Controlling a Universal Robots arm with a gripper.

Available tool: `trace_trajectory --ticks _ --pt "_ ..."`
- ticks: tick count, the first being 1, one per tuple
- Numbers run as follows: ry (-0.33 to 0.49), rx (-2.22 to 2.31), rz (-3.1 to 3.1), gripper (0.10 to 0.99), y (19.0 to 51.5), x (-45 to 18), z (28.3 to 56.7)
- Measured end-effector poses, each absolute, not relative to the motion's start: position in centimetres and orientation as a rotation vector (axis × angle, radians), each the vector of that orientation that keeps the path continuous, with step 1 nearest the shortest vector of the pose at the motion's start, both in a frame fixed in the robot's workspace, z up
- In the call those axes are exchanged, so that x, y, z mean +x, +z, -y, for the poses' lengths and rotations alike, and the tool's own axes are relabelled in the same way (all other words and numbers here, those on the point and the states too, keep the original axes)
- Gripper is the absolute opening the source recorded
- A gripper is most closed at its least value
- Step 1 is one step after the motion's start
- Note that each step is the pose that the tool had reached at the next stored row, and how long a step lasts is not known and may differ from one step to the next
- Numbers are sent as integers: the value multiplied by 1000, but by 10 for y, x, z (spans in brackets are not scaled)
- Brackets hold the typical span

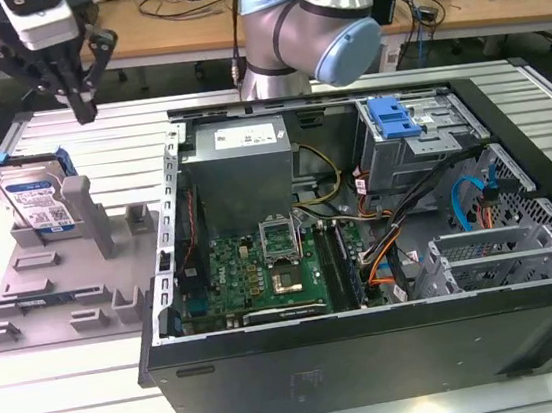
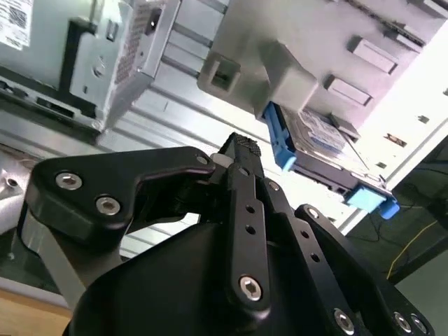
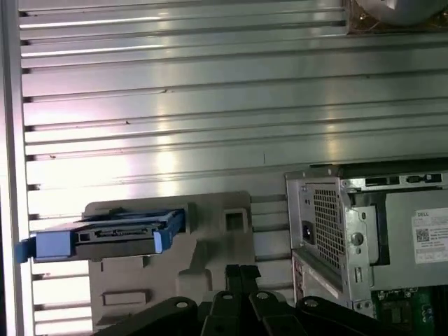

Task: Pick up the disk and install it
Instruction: 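Reach for the disk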

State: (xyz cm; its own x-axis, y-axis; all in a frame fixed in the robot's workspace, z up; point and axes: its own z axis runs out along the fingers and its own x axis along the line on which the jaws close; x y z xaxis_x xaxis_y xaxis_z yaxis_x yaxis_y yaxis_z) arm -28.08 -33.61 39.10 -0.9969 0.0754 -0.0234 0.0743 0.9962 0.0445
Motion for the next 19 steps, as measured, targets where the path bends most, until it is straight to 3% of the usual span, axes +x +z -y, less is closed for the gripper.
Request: trace_trajectory --ticks 8,19 --pt "66 117 -3114 106 389 -349 311" --pt "65 116 -3114 106 389 -349 311"
